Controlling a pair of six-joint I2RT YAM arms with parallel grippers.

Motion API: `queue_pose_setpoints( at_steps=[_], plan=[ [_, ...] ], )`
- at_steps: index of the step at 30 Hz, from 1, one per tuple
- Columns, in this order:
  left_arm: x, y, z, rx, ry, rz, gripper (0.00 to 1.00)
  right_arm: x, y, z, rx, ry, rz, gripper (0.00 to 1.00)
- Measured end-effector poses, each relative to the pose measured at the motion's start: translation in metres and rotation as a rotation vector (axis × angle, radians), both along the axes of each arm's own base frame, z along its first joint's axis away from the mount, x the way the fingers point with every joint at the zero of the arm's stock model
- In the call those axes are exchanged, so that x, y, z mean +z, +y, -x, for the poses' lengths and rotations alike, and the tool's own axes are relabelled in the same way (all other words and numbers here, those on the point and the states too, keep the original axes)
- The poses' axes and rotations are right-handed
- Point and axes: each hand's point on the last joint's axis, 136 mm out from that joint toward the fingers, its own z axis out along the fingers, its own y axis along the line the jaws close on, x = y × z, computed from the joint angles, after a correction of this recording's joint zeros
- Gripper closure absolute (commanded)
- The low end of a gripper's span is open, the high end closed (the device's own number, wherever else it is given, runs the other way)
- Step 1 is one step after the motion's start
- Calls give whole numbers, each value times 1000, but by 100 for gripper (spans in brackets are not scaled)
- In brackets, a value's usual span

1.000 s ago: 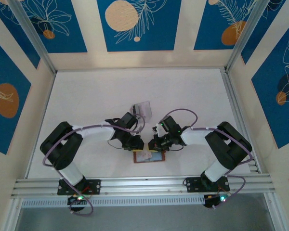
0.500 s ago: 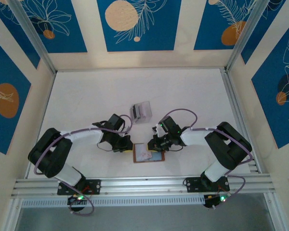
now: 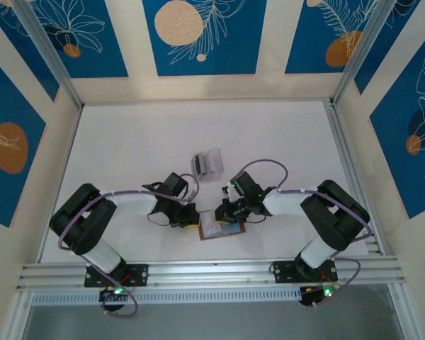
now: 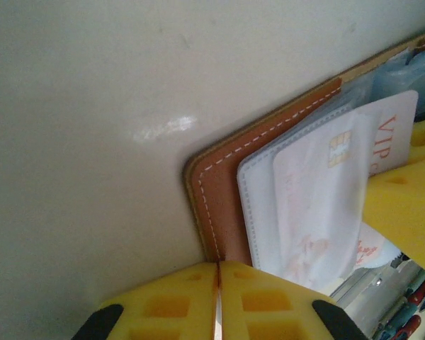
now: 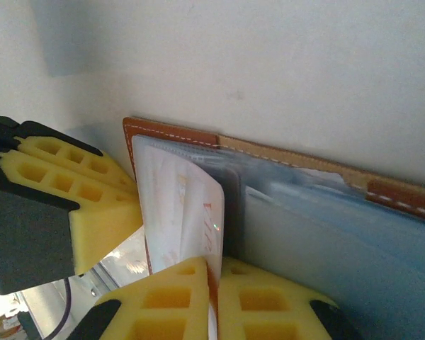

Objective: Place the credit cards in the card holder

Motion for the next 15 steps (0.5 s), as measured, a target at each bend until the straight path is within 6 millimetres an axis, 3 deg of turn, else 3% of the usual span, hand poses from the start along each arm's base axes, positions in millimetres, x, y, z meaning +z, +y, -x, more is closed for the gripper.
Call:
queue_pose_setpoints(
  at_steps=[11, 15],
  plan=[
    [0, 0, 0, 27, 12, 2, 90, -1, 7, 2, 15, -17, 29, 86],
    [0, 0, 0, 28, 13, 2, 90, 0, 8, 2, 28, -25, 51, 70]
  ],
)
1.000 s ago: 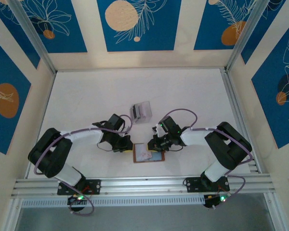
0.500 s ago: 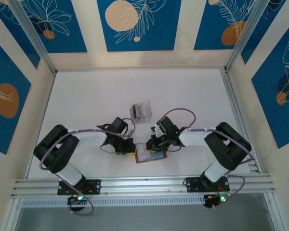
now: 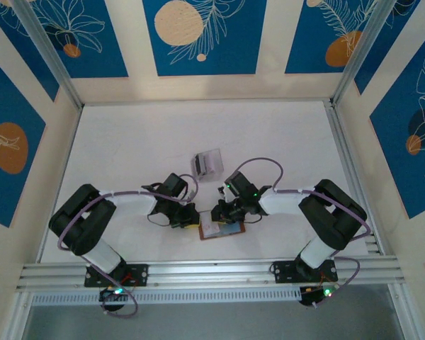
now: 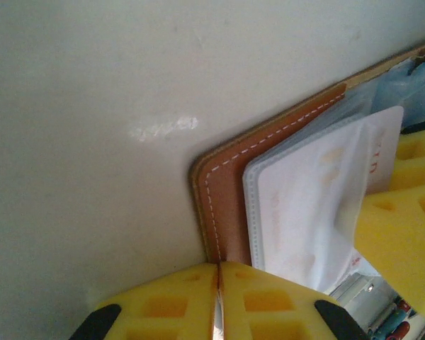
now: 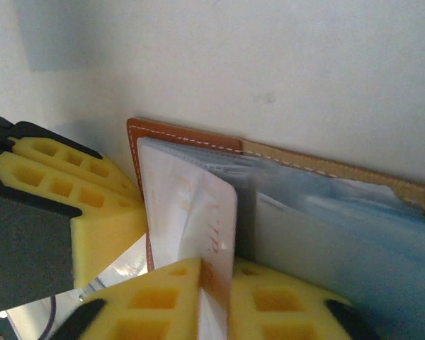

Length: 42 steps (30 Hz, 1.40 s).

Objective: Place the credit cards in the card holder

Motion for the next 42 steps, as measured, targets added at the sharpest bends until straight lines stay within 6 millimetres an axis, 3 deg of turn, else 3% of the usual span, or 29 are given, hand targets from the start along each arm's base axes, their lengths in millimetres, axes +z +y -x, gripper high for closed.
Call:
queue_pose_setpoints(
  at_steps=[5, 16, 24, 34, 39, 42],
  plan=[
    [0, -5, 0, -10, -5, 15, 90, 5, -1, -2, 23, -25, 49, 57],
    [0, -15, -1, -18, -11, 56, 90, 10, -11, -1, 74, -37, 127, 47],
    [0, -15, -1, -13, -8, 61, 90, 13, -39, -4, 74, -44, 249, 47],
    [1, -15, -1, -16, -7, 67, 88, 22, -63, -13, 112, -113, 387, 70],
    [1, -15, -1, -16, -5, 68, 88, 32, -64, -28, 135, -180, 428, 66],
    [1, -15, -1, -16, -5, 69, 88, 29, -64, -33, 156, -189, 456, 64]
  ],
)
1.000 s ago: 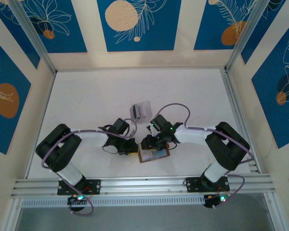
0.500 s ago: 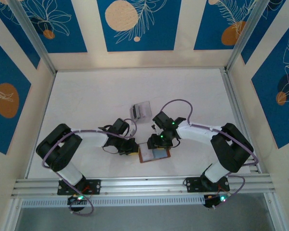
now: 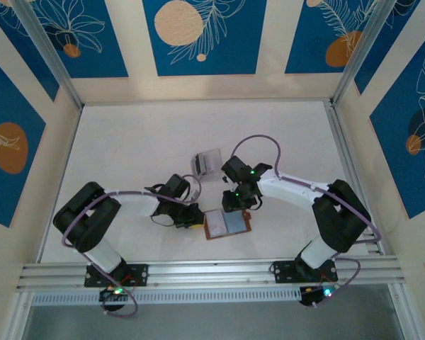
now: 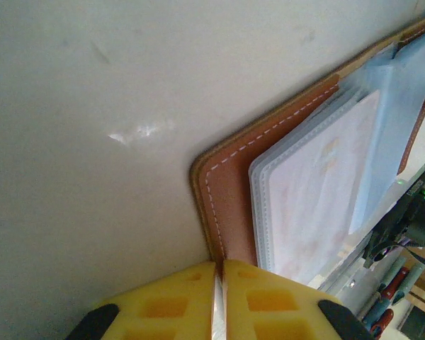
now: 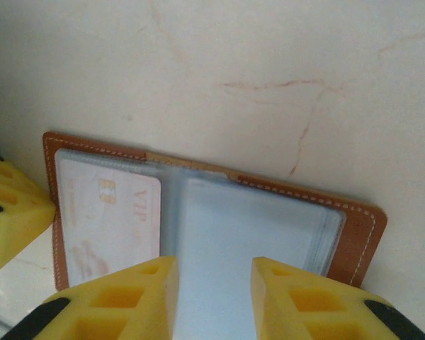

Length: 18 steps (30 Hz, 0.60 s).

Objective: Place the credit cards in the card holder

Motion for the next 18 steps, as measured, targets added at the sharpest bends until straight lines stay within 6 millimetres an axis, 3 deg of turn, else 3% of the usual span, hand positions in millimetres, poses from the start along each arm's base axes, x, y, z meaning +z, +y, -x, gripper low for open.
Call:
queue_pose_setpoints(
  at_steps=[5, 18],
  plan=[
    [0, 0, 0, 0, 0, 0, 88, -13, -2, -4, 24, 17, 50, 63],
    [0, 0, 0, 0, 1, 0, 88, -25, -9, -4, 40, 1, 138, 58]
  ],
)
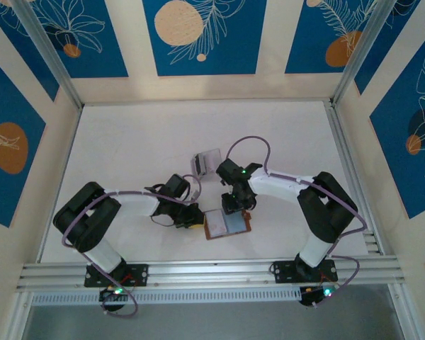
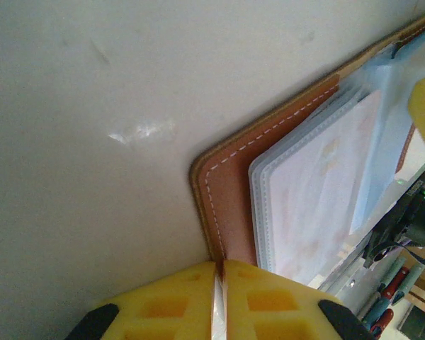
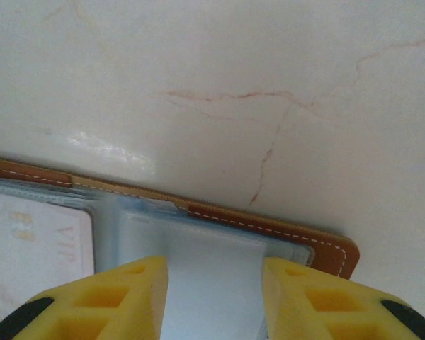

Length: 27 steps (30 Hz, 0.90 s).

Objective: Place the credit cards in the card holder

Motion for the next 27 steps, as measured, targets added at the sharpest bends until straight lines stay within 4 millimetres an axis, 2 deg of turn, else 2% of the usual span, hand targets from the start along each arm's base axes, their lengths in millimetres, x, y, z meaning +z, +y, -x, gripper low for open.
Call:
queue_pose_setpoints(
  at_steps=[4, 6, 13, 17, 23, 27],
  plan=[
    [0, 0, 0, -1, 3, 1, 88, -5, -1, 2, -5, -2, 26, 60],
    [0, 0, 0, -1, 6, 3, 88, -6, -1, 2, -14, -6, 32, 64],
    [0, 0, 0, -1, 9, 4, 88, -7, 1, 5, -36, -13, 44, 90],
    [-1, 0, 0, -2, 16, 8, 88, -5, 3, 6, -44, -15, 39, 100],
    [0, -1, 0, -3, 19, 13, 88, 0, 1, 8, -40, -17, 40, 100],
    [-1, -1, 0, -2, 19, 15, 88, 10, 1, 7, -35, -24, 48, 100]
  ],
)
